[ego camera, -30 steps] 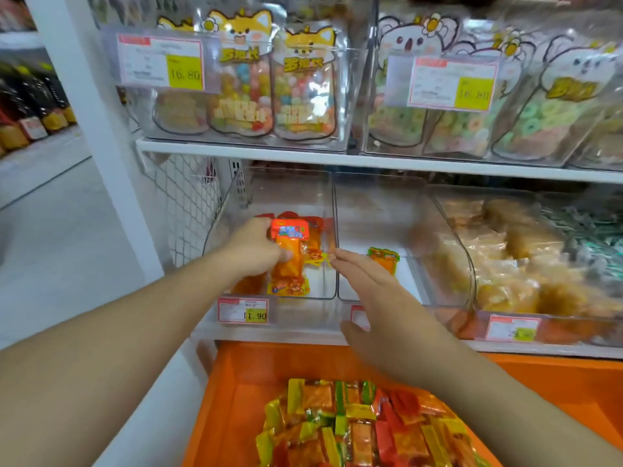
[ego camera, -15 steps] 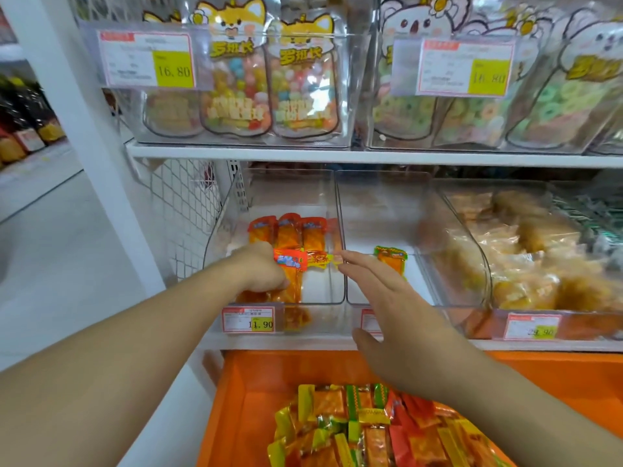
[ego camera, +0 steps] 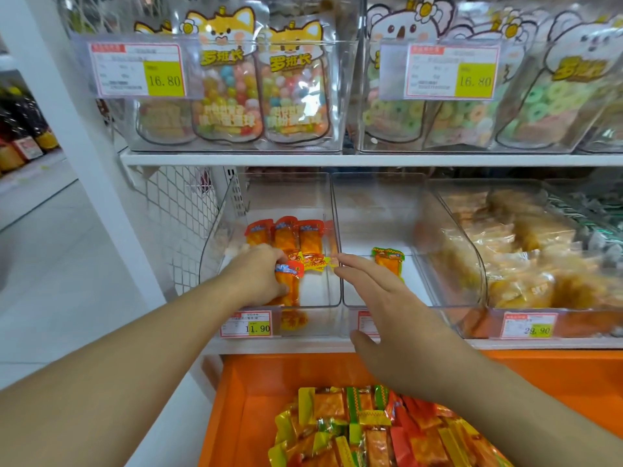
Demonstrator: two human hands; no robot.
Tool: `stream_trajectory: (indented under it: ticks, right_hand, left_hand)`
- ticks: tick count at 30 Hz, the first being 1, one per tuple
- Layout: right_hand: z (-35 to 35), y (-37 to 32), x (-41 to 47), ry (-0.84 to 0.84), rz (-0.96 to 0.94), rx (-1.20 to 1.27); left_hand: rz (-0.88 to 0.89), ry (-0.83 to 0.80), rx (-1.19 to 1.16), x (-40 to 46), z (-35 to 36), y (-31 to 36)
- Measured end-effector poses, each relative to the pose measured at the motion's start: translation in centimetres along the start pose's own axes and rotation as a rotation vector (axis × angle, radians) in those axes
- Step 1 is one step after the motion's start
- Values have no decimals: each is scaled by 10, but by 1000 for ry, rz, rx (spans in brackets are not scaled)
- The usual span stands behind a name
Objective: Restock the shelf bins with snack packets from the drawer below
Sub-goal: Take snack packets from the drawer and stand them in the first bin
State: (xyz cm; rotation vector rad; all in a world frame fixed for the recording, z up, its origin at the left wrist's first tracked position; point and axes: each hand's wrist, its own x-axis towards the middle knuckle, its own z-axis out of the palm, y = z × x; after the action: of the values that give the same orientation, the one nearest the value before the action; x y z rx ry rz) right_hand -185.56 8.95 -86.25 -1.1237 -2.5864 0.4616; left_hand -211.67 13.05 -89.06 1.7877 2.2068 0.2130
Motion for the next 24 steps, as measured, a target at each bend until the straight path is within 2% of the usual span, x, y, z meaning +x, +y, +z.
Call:
stream_trajectory:
  ticks: [9,16,24]
  right_hand:
    - [-1,0,-1,-10,6,-13]
    - [-3,-2,0,-18,17,7]
    - [-4,-4,0,-6,11,5]
  left_hand:
    - [-48,-122,57,6,0,-3]
    - [43,-49,5,3,6,0]
    - [-5,-11,109,8,13,12]
